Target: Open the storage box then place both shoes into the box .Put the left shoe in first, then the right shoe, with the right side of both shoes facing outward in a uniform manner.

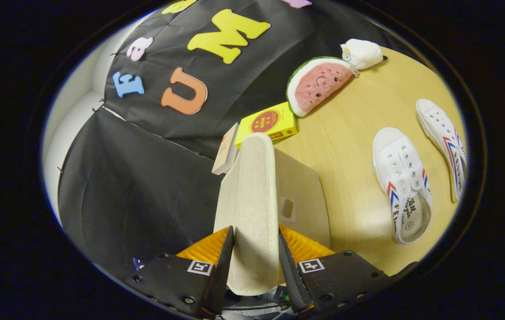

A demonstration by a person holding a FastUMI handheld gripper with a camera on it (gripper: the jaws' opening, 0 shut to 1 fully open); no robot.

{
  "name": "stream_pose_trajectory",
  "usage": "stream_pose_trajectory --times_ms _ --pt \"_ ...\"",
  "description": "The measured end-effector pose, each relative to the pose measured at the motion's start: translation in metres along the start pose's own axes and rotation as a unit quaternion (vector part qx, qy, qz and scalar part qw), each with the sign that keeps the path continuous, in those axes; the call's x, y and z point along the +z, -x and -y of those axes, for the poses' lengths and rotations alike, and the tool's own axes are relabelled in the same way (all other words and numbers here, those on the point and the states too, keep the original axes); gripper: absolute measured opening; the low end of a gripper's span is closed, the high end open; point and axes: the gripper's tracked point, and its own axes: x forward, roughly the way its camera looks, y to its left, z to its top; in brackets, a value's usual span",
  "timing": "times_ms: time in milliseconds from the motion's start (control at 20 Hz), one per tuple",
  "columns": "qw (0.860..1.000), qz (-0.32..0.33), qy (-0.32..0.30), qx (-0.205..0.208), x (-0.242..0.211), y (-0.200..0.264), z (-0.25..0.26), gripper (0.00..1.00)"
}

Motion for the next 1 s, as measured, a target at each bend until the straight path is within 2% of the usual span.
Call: stream_pose_trajectory --times_ms 50,100,150,300,450,650,900,1000 --pt "1.000 0.000 0.010 0.003 0.001 0.003 -0.008 0.55" --pt "1.000 0.003 0.023 0.001 0.001 0.008 -0.012 0.44" --pt "0.999 0.029 0.020 -0.032 0.010 0.005 -0.012 0.33" --pt "0.999 0.020 0.027 -0.026 0.010 0.010 -0.030 0.01" --pt "0.999 0.024 0.046 -0.016 0.022 0.011 -0.064 0.01" --pt "0.996 0.022 0.090 0.005 0.013 0.016 -0.121 0.00" --pt "0.991 0.013 0.136 0.016 -0.008 -0.017 -0.182 0.00" --pt "0.985 0.008 0.168 0.022 -0.016 -0.036 -0.206 0.04"
